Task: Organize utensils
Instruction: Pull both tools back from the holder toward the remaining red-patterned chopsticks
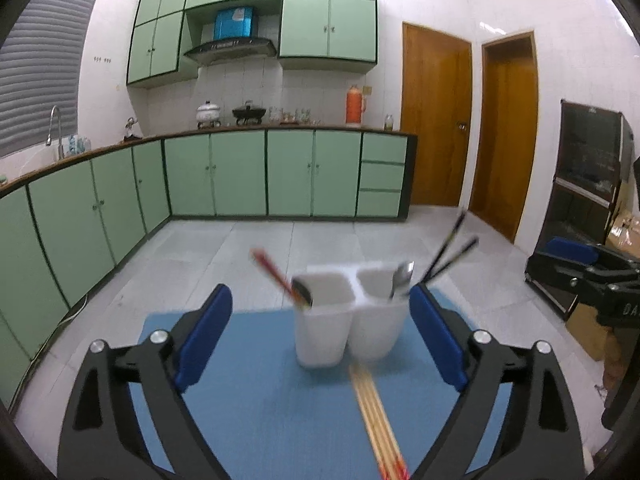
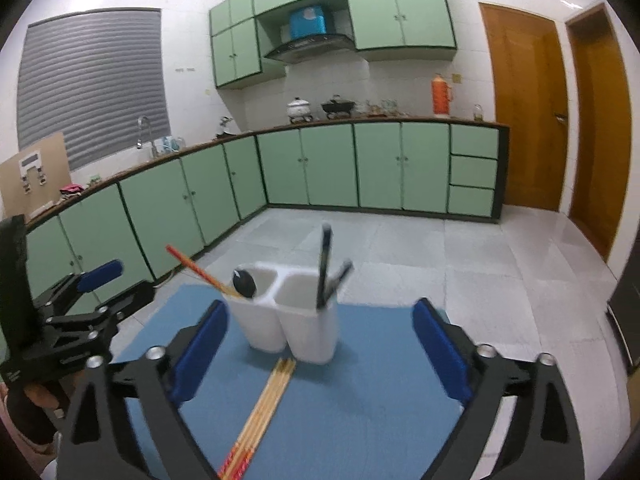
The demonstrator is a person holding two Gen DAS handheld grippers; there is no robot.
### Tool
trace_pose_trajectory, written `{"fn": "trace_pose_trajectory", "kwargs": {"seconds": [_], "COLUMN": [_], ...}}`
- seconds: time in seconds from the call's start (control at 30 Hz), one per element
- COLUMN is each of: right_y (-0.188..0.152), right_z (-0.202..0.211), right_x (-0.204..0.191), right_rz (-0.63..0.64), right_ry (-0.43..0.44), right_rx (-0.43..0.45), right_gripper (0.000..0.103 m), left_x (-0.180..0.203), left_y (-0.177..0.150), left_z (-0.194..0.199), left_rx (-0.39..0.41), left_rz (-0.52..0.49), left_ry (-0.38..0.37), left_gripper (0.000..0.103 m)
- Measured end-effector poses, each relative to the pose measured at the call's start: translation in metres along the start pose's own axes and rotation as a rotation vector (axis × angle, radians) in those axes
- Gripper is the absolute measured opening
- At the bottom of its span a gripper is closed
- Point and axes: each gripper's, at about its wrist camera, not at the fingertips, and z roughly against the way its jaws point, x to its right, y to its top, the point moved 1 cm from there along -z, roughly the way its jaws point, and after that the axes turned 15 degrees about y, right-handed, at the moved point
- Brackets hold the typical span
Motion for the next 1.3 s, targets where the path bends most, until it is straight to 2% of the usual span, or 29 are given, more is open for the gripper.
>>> {"fn": "trace_pose_trajectory", "kwargs": {"seconds": [0.1, 0.33, 0.57, 0.8, 1.17, 1.3], "right_y": [-0.024, -0.078, -0.123, -0.155, -0.189, -0.198], "right_z": [0.003, -0.006, -0.018, -0.028, -0.041, -0.047], "right_x": [0.003, 0.001, -0.010, -0.026, -0.049, -0.056], "right_rz": [-0.044, -0.107, -0.120, -0.124, -0.076, -0.065], "right_ry": [-0.016, -0.039, -0.052, -0.026, 0.024, 0.044], "right_rx": [-0.018, -0.118, -0.199, -0.252, -0.373, -0.411], "right_gripper": [0.097, 0.097, 0.097, 0.096, 0.072, 0.070], "left_x": [-0.003, -0.005, -0.009, -0.010, -0.009, -0.011], "left_y": [-0.027, -0.080, -0.119, -0.146, -0.177, -0.179], "left_z": [0.002, 0.005, 0.007, 0.008, 0.004, 0.003], "left_rx": [-0.058, -0.182, -0.269, -0.339, -0.445, -0.467], "left_rz": [-0.006, -0.042, -0.061, -0.069, -0.101, -0.092], "left_ry": [0.009, 0.025, 0.040, 0.042, 0.054, 0.052], "left_gripper": [0.090, 0.093, 0.093, 0.093, 0.093, 0.093]}}
